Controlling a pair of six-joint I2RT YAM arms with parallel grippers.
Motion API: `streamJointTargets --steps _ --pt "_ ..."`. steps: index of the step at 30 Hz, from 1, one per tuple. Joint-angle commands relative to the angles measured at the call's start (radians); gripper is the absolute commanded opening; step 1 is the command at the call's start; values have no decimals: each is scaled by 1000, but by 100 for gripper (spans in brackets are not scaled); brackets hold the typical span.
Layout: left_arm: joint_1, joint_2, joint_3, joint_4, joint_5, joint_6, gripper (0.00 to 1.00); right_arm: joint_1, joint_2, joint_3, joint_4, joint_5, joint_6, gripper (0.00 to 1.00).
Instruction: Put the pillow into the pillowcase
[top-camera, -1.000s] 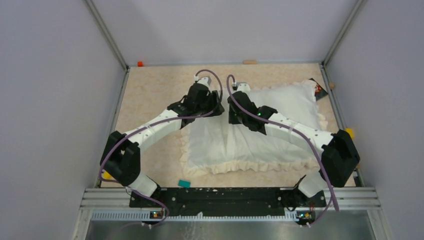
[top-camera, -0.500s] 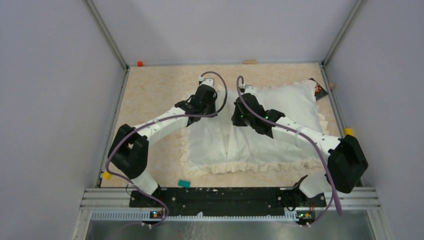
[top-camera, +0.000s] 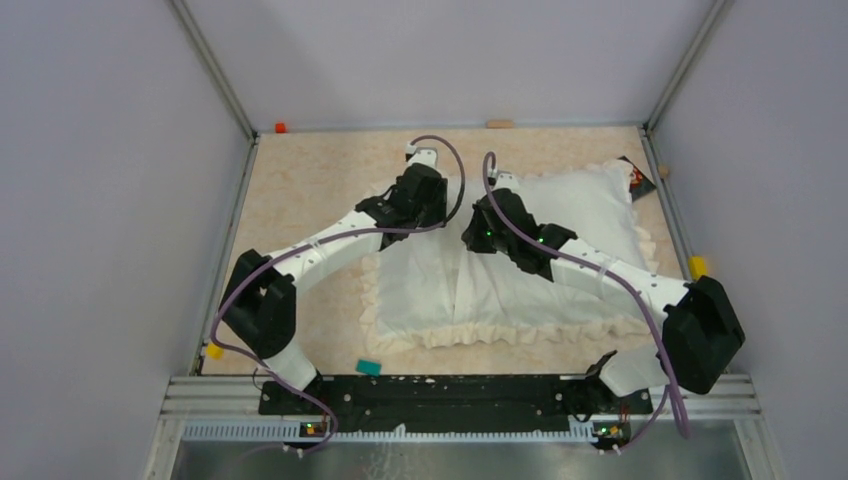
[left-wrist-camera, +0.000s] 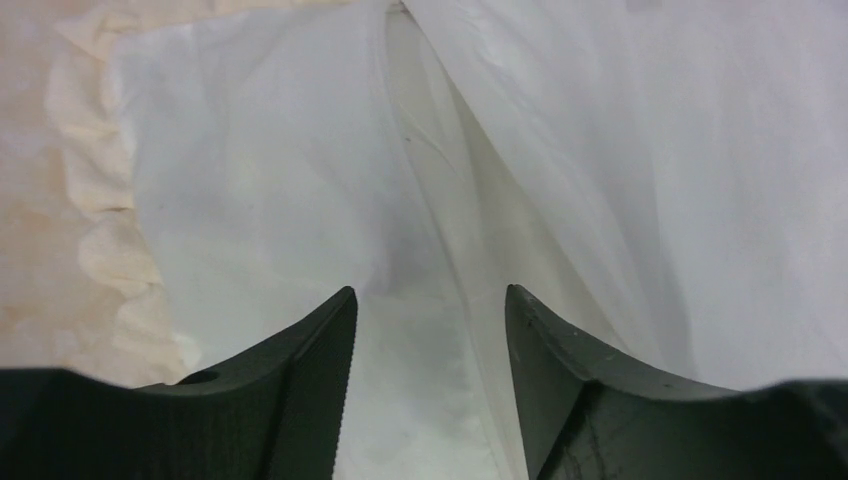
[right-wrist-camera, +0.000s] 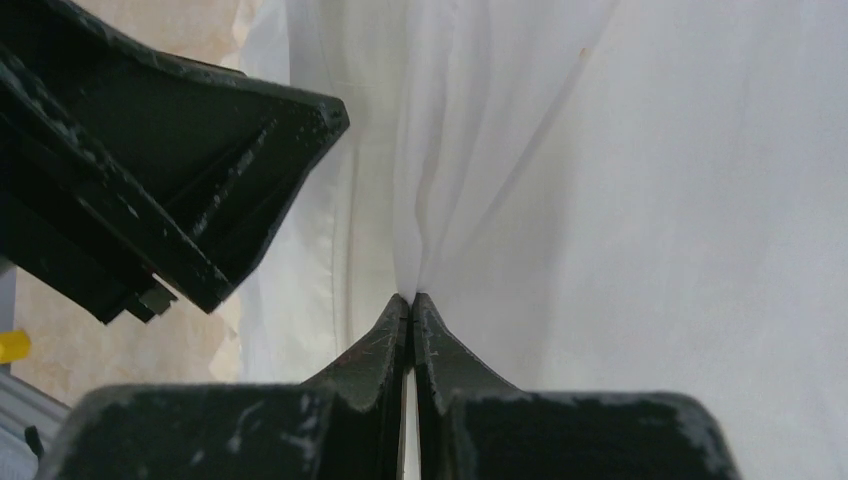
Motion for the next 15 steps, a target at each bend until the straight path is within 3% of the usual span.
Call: streamJointTargets --steps 1,9,15 --pt "9 39 90 3 -147 38 66 -6 -56 -19 52 -14 25 0" --pt "14 181 232 -36 -197 51 55 -7 -77 -70 106 -19 52 0" --pt "14 193 250 -72 -248 50 33 -8 -83 -73 112 -21 51 0"
